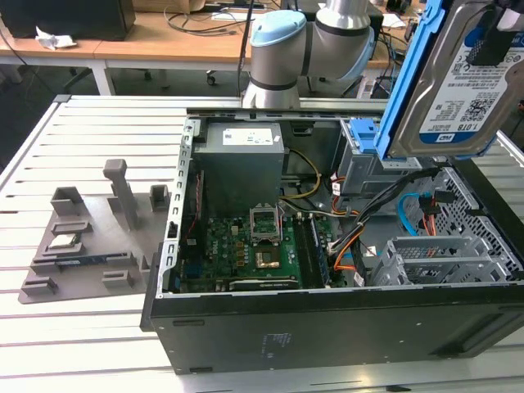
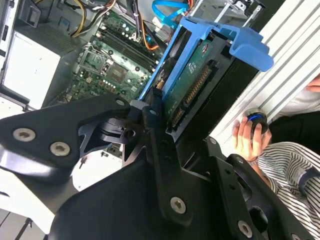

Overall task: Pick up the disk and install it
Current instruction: 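Pick up the disk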

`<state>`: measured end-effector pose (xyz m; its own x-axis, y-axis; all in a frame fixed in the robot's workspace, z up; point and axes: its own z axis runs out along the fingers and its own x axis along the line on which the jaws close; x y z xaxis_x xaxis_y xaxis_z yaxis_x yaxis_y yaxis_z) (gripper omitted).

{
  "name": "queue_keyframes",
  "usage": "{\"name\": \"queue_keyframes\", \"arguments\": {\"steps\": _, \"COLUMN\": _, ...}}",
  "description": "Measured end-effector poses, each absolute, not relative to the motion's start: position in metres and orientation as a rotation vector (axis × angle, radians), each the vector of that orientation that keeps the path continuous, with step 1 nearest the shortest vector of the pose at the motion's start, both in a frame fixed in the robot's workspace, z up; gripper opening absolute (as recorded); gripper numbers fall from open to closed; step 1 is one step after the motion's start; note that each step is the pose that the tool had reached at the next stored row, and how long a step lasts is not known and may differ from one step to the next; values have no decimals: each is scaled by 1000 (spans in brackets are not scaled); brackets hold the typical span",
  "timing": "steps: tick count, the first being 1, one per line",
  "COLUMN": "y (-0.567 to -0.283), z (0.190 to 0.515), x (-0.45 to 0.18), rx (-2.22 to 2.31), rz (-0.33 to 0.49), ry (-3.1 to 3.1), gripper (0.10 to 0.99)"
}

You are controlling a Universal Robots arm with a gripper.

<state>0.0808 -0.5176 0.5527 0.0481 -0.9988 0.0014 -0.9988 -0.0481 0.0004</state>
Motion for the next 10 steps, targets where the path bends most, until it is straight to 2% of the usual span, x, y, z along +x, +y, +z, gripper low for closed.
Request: {"name": "queue_keyframes", "arguments": {"steps": 10, "y": -545, "z": 552, "x": 81, "rx": 2273, "rz": 1, "ry": -2166, "gripper": 361}}
